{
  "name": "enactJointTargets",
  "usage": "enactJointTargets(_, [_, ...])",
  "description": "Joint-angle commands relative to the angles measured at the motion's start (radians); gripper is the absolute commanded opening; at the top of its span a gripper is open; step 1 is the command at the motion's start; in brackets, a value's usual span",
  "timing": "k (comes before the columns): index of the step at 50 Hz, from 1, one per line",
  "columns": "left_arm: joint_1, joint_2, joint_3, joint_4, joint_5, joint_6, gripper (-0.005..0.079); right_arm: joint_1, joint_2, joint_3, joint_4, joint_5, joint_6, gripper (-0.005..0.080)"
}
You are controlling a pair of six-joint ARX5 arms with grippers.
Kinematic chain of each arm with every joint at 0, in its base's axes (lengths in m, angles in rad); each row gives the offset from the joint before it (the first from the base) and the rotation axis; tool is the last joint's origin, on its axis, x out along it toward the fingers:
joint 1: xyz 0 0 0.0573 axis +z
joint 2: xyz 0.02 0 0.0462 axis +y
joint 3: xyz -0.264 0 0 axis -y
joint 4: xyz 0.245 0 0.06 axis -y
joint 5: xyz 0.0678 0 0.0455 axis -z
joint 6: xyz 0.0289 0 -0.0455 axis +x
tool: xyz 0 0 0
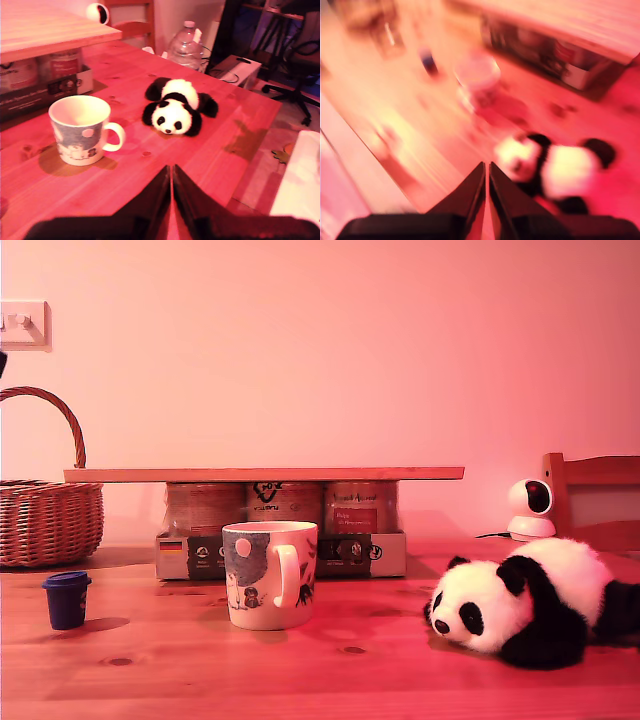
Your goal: Pick up the stuffed panda toy and place it on the shelf behind you
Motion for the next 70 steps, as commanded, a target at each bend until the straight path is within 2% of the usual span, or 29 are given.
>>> enactJointTargets(1, [-0.005,0.005,0.010,0.013,0.005,0.005,-0.0021,0.017,0.037,0.018,-0.028,0.032,-0.049,-0.0013])
enactJointTargets(6, [-0.005,0.005,0.010,0.012,0.004,0.005,-0.0021,0.042,0.094,0.059,-0.094,0.112,-0.101,-0.0012])
enactJointTargets(10, [-0.005,0.006,0.010,0.012,0.004,0.005,-0.0021,0.071,0.124,0.083,-0.120,0.174,-0.238,0.0019])
enactJointTargets(16, [-0.005,0.006,0.010,0.011,0.004,0.005,-0.0021,0.132,0.153,0.116,-0.105,0.258,-0.341,0.0192])
enactJointTargets(25, [-0.005,0.006,0.010,0.008,0.003,0.005,-0.0021,0.225,0.185,0.136,0.027,0.334,-0.366,0.0369])
enactJointTargets(44, [-0.005,0.005,0.010,0.007,0.000,0.005,-0.0021,0.380,0.420,0.136,0.051,0.552,-0.499,0.0396])
enactJointTargets(58, [-0.005,0.005,0.010,0.006,0.000,0.005,-0.0021,0.386,0.597,0.136,0.113,0.672,-0.518,0.0427])
enactJointTargets(70, [-0.005,0.005,0.010,0.002,-0.004,0.004,-0.0021,0.386,0.708,0.136,0.197,0.696,-0.627,0.0446])
